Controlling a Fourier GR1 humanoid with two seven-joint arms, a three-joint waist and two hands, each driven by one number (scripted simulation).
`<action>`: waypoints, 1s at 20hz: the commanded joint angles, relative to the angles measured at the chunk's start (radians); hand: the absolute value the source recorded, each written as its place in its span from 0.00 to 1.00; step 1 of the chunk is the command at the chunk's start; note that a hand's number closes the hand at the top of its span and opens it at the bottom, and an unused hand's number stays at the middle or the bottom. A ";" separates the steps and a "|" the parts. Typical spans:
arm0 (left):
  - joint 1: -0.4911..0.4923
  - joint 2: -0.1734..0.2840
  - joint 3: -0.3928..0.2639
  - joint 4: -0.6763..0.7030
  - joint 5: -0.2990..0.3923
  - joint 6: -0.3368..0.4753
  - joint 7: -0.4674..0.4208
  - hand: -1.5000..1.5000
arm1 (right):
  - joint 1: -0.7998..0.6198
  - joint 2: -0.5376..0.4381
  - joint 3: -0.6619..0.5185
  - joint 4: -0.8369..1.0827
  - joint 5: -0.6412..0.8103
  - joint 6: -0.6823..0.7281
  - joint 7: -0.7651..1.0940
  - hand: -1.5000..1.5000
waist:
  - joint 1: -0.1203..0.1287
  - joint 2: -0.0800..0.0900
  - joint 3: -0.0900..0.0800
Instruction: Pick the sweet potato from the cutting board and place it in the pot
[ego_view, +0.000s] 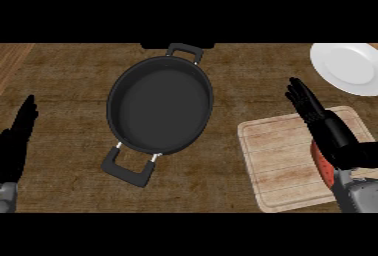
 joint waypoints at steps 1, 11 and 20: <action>-0.016 0.033 0.031 -0.005 -0.009 -0.025 0.068 0.50 | -0.023 0.004 -0.043 0.027 -0.014 -0.001 0.040 1.00 | -0.013 -0.006 -0.027; 0.009 -0.038 0.003 0.090 0.024 -0.022 0.204 0.50 | 0.092 -0.047 -0.170 -0.044 0.454 -0.573 0.132 0.00 | -0.060 -0.010 -0.029; -0.018 -0.062 0.002 0.098 -0.005 -0.034 0.216 0.50 | 0.300 -0.154 -0.066 -0.402 0.710 -0.435 0.498 0.00 | -0.030 -0.010 -0.030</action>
